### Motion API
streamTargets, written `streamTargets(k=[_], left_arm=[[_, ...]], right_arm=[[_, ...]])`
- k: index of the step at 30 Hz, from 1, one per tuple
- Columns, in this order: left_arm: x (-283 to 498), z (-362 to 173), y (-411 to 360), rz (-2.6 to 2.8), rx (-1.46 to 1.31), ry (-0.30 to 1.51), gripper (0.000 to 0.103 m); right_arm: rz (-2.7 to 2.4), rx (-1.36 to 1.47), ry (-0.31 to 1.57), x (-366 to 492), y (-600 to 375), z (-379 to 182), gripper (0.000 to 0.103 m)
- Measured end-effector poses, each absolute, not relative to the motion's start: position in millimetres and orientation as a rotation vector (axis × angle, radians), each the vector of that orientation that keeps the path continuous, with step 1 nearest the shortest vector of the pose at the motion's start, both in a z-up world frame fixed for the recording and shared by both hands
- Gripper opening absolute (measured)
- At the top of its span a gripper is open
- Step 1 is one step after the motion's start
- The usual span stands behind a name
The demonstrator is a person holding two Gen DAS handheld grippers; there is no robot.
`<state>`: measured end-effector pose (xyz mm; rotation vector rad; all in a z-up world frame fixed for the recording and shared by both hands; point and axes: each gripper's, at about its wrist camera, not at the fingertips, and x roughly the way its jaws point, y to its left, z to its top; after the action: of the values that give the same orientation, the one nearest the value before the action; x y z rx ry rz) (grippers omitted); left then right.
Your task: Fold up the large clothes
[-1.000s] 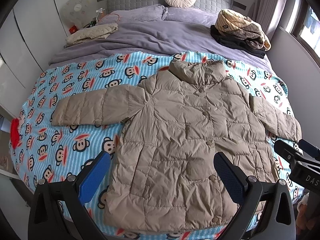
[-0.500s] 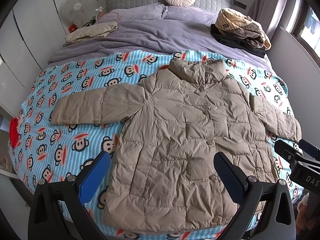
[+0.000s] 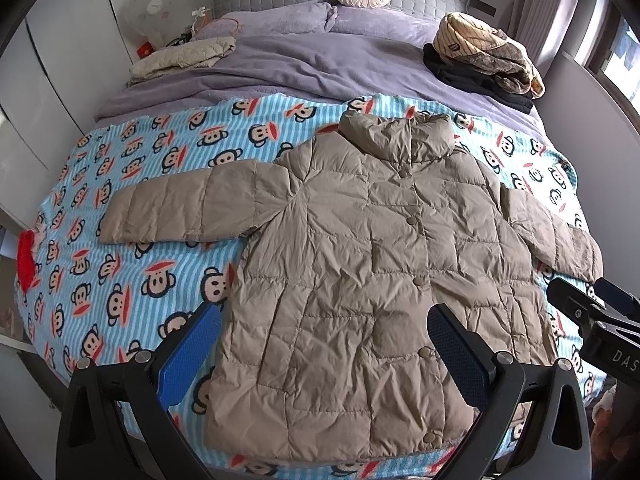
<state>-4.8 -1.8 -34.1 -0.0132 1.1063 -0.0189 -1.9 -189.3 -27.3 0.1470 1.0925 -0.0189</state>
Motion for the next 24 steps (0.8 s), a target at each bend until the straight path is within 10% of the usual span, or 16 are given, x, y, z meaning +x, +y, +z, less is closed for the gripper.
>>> streamTargets(k=[24], left_arm=[[102, -200, 258, 0.125, -0.520, 1.176, 0.103]], right_arm=[[0.146, 0.077, 1.409, 59, -75, -129, 0.103]])
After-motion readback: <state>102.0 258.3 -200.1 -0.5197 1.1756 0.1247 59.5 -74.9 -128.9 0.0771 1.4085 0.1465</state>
